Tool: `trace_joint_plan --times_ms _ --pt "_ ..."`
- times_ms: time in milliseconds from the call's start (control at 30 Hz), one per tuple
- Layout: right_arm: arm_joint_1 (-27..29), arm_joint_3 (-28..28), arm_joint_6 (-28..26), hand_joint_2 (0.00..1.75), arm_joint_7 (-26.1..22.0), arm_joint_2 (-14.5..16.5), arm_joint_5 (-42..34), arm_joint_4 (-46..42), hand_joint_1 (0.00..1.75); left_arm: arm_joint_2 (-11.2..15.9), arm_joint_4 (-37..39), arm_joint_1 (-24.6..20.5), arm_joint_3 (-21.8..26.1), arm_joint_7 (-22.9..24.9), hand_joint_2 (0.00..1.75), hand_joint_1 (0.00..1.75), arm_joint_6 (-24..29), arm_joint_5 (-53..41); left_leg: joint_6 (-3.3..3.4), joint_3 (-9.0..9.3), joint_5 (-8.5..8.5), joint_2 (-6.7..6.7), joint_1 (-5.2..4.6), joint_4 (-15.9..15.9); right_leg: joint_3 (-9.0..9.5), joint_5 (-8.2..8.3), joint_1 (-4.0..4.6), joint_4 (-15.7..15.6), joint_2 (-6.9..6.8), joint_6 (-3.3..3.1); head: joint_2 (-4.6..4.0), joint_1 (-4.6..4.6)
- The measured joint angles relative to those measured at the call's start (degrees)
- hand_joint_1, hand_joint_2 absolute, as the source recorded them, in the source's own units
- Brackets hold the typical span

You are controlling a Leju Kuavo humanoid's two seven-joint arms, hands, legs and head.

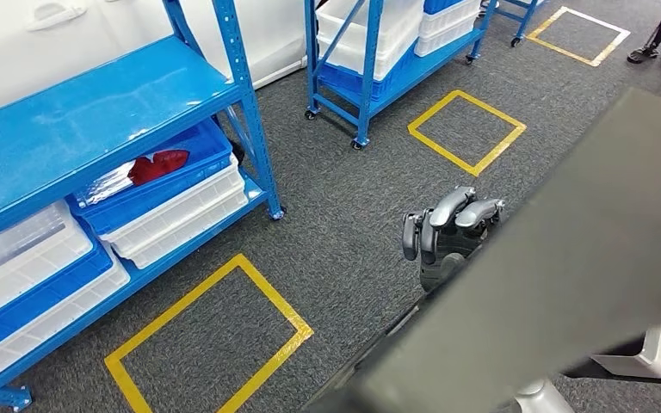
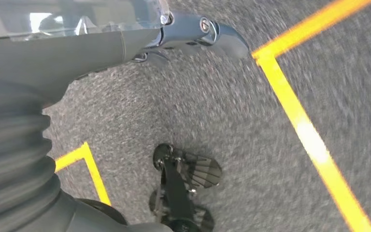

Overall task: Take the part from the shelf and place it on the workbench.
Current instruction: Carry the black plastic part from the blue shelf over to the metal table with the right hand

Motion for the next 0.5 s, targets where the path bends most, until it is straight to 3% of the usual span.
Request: trace_joint_plan --times_ms 67,100,167,233,300,367,433,500 --pt "0.40 0.52 0.00 1.75 -0.43 -0.03 -0.38 0.07 1.75 -0.12 0.01 0.37 -0.02 0.50 1.75 0.00 0.34 0.00 -0.10 -3.17 -2.25 -1.21 0.02 6.42 -0.07 0.03 0.15 0.08 1.47 -0.21 0.00 -0.26" --pt "0.58 0.67 0.01 1.75 -0.61 -0.06 -0.72 0.09 1.75 -0.15 0.01 0.50 -0.02 0.68 1.75 0.00 0.60 0.03 -0.09 -3.76 -1.86 -1.40 0.02 7.32 -0.09 0.03 0.22 0.17 2.25 -0.24 0.00 -0.27" --pt "0.91 0.82 0.25 1.75 -1.24 -0.16 -1.63 0.12 1.75 -0.16 0.01 0.56 -0.01 0.78 1.75 0.00 1.11 0.20 0.07 -2.09 1.81 -2.10 0.06 2.94 -0.08 -0.05 0.24 0.47 3.80 -0.13 0.00 -0.31" --pt "1.55 0.84 0.78 1.75 -2.13 -0.27 -2.31 0.12 1.75 -0.20 0.01 0.57 -0.01 0.67 1.75 0.00 1.56 0.44 0.43 0.91 4.89 -4.67 0.25 -4.07 -0.31 -0.20 0.21 0.97 5.13 0.20 0.00 -0.31" --pt "2.56 0.77 1.35 1.75 -2.86 -0.34 -2.49 0.11 1.75 -0.27 0.01 0.72 -0.01 0.47 1.75 0.00 1.87 0.55 0.78 2.20 5.31 -6.30 0.26 -7.10 -0.87 -0.12 0.06 1.32 6.26 0.80 0.00 -0.31" --pt "3.77 0.44 1.81 1.75 -3.18 -0.36 -2.60 0.09 1.75 -0.35 0.01 0.74 -0.01 0.29 1.75 0.00 1.91 0.55 1.31 2.36 5.47 -5.34 0.14 -7.51 -1.29 0.08 -0.16 1.35 7.19 1.57 0.00 -0.32" --pt "4.60 -0.07 2.13 1.75 -3.27 -0.37 -2.95 0.07 1.75 -0.39 0.01 0.67 -0.01 0.14 1.75 0.00 1.64 0.51 2.02 2.59 5.78 -4.01 0.19 -8.00 -2.11 -0.98 -0.14 2.96 5.51 2.19 0.00 -0.11" --pt "4.95 -0.57 2.28 1.75 -3.30 -0.36 -3.52 0.06 1.75 -0.32 0.01 0.78 -0.01 0.02 1.75 0.00 1.18 0.44 2.48 2.73 5.86 -2.50 0.13 -8.25 -4.93 -4.10 -0.21 8.82 2.36 2.67 0.00 0.18"
